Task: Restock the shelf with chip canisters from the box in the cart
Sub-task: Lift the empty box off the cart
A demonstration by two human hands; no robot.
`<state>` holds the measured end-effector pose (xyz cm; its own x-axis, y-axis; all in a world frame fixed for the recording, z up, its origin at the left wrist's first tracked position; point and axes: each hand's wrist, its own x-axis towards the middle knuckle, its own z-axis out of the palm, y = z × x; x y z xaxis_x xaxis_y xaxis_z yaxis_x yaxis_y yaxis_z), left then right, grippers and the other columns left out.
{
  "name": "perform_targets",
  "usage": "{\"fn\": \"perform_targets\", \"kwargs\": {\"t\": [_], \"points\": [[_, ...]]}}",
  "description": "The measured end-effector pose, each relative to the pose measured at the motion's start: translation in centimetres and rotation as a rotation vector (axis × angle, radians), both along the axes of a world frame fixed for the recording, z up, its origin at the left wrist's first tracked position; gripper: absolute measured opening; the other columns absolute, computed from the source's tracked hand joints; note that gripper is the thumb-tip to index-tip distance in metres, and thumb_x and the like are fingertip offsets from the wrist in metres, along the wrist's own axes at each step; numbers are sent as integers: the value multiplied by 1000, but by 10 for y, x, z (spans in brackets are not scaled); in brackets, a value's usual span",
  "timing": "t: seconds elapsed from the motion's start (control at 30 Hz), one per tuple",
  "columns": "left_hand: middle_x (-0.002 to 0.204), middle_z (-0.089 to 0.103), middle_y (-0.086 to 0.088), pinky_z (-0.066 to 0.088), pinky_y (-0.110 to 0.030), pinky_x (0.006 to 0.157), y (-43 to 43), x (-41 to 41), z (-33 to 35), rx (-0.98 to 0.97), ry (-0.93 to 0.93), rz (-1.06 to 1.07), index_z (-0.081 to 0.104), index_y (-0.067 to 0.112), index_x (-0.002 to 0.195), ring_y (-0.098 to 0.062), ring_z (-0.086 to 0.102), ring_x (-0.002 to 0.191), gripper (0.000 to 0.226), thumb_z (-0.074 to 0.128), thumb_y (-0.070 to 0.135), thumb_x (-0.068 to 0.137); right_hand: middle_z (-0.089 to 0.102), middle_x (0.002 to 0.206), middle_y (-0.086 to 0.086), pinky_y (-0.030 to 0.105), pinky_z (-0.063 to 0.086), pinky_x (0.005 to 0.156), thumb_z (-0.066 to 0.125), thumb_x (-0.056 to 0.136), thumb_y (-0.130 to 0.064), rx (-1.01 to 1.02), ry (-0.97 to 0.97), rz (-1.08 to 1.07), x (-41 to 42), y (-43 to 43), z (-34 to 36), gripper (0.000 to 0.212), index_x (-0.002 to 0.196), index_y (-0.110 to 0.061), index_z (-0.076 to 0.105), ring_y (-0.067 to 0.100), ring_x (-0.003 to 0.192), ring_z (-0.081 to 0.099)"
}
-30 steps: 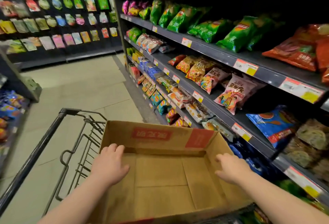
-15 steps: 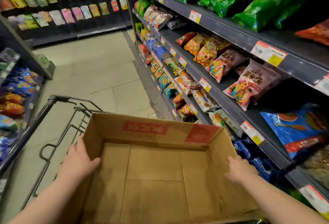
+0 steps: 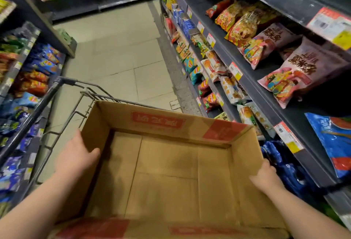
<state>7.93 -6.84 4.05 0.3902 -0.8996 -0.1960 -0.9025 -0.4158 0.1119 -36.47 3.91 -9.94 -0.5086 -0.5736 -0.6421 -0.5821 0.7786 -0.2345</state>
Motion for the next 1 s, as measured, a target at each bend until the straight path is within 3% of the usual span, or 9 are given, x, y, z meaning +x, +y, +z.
{"fn": "perform_targets", "kwargs": {"t": [0.13,0.4,0.5,0.67,0.83,1.0], "points": [[141,45,-23,40,-50,101,-2,-1,0,5,1,48,16,13,150,-39,48,125,87,69,29,83,49,130,19,41,48,86,65,85,-22,-30,-56,-120,-4,-3,-10,80,146,-11,15,39,109,55],[141,44,-20,40,-50,101,0,-2,1,-6,6,53,20,13,149,-38,47,126,82,67,32,85,54,122,22,39,47,80,65,86,-24,-26,-75,-252,3,-9,-13,60,132,-3,34,39,105,56],[139,46,-21,40,-49,101,2,0,5,-46,32,40,24,11,148,-39,48,125,78,67,30,85,55,119,22,35,43,72,65,86,-22,-53,-61,-274,8,-6,-10,57,130,-2,35,39,102,57],[139,47,-20,40,-48,99,11,8,20,-96,36,14,29,10,146,-39,48,124,75,66,33,84,53,122,23,36,41,71,63,86,-19,-108,-12,-300,15,-1,16,56,129,0,34,40,104,56],[129,53,-24,45,-48,92,15,18,35,-147,97,10,38,9,137,-43,53,115,67,66,35,83,53,124,22,37,40,75,62,86,-19,-184,54,-333,21,12,62,54,128,0,35,40,109,55],[125,58,-17,49,-54,89,16,30,52,-245,282,-63,36,17,135,-41,58,108,68,67,38,79,50,129,24,38,42,83,64,84,-20,-297,112,-418,29,45,108,61,132,1,33,40,115,52]]}}
